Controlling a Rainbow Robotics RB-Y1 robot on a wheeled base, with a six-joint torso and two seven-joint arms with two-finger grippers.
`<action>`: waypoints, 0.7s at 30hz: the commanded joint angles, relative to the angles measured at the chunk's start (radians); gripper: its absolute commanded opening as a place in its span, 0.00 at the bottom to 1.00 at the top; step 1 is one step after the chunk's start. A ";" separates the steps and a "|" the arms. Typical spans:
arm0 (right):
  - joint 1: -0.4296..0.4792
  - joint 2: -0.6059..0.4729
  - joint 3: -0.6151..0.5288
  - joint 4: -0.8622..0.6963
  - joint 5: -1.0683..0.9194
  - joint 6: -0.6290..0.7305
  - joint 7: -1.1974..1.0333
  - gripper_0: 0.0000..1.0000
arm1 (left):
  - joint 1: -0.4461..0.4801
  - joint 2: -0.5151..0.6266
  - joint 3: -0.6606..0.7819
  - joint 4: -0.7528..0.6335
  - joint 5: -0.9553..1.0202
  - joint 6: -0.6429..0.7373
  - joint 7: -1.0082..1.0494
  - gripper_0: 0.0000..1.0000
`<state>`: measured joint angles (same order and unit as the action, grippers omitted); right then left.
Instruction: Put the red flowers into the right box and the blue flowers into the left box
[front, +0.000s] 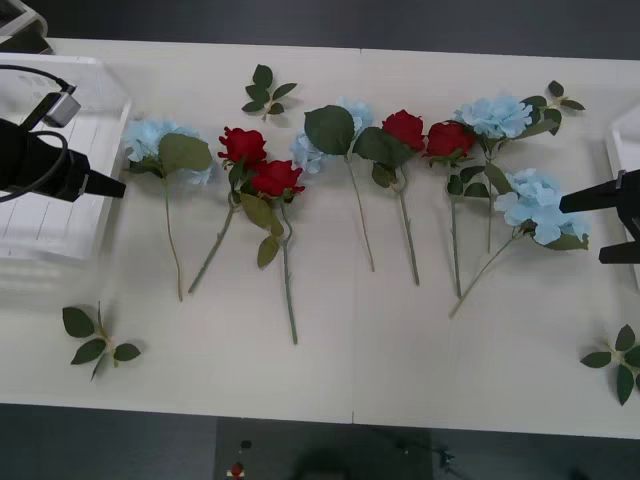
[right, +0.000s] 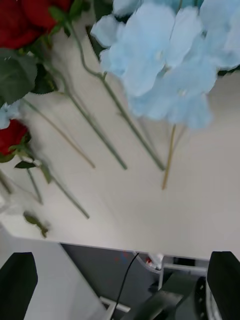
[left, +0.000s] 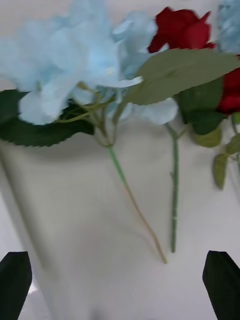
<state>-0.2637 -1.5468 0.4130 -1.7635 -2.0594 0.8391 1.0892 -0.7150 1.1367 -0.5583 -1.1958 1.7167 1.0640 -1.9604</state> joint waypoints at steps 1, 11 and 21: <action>0.050 0.070 -0.017 -0.040 0.150 -0.126 -0.066 1.00 | -0.003 -0.049 0.014 0.001 -0.115 -0.091 0.008 1.00; 0.158 0.192 -0.017 -0.048 0.470 -0.269 -0.084 1.00 | 0.065 -0.198 0.014 0.004 -0.339 -0.335 0.018 1.00; 0.156 0.356 -0.017 -0.004 0.748 -0.270 -0.180 1.00 | 0.117 -0.288 0.014 0.002 -0.500 -0.394 0.028 1.00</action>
<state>-0.0876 -1.2127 0.4078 -1.7728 -1.3563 0.5683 1.0086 -0.5928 0.8512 -0.5583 -1.1841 1.2360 0.6780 -1.9603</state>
